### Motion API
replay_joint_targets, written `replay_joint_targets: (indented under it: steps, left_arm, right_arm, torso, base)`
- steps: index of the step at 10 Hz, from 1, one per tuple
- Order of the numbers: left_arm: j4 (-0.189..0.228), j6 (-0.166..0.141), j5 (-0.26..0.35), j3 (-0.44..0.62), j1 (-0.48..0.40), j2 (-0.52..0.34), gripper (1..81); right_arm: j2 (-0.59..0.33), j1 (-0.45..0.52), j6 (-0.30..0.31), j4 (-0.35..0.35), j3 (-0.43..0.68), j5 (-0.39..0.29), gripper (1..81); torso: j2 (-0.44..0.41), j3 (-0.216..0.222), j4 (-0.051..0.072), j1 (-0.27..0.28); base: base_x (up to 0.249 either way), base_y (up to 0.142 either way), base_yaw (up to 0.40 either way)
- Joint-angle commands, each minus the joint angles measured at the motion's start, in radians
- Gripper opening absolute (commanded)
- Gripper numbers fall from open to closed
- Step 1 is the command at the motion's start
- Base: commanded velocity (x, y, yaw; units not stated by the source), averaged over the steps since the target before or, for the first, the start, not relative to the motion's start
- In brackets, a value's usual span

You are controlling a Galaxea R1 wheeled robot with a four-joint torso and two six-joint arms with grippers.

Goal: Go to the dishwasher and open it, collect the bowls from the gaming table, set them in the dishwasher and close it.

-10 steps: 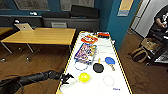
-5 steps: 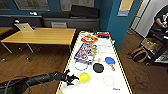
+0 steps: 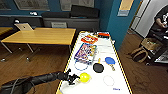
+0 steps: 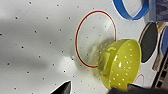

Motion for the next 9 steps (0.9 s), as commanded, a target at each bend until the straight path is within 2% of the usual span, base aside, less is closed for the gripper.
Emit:
replay_joint_targets:
  steps: [1, 4, 9]
  left_arm:
    - [-0.004, -0.030, 0.029, -0.031, -0.146, 0.027, 81.1]
    - [-0.004, -0.047, 0.019, -0.075, -0.147, 0.065, 81.1]
    - [0.041, -0.047, 0.018, -0.079, -0.135, 0.093, 81.1]
  right_arm:
    - [-0.029, 0.039, -0.004, -0.031, 0.024, -0.029, 1.0]
    - [-0.029, 0.039, -0.004, -0.031, 0.022, -0.029, 1.0]
    - [-0.026, 0.042, -0.004, -0.031, 0.022, -0.029, 1.0]
  torso:
    - [0.000, 0.000, 0.000, 0.000]
    - [0.000, 0.000, 0.000, 0.000]
    - [0.000, 0.000, 0.000, 0.000]
  base:
    - [0.000, 0.000, 0.000]
    - [0.000, 0.000, 0.000]
    - [0.000, 0.000, 0.000]
